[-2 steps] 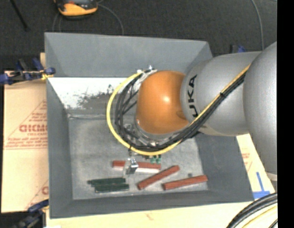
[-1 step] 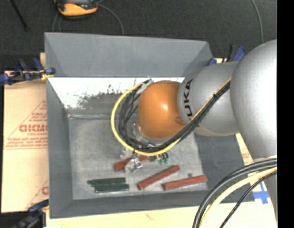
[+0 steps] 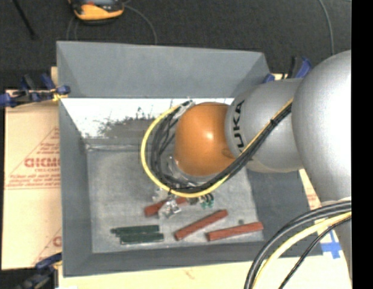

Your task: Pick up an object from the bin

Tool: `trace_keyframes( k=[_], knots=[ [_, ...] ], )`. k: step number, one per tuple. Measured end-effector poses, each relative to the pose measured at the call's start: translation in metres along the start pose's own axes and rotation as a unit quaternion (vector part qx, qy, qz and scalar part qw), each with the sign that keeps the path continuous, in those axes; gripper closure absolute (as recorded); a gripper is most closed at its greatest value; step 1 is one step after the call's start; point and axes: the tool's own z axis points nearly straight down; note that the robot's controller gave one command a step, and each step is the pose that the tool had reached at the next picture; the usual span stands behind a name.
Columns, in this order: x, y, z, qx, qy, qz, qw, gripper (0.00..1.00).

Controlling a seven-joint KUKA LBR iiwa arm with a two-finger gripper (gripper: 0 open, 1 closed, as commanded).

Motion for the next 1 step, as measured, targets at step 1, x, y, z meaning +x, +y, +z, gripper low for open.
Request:
trace_keyframes(
  k=[1],
  knots=[
    [-0.0374,-0.0289,-0.1550,0.003,-0.0106,-0.007,0.9999,1.00]
  ],
)
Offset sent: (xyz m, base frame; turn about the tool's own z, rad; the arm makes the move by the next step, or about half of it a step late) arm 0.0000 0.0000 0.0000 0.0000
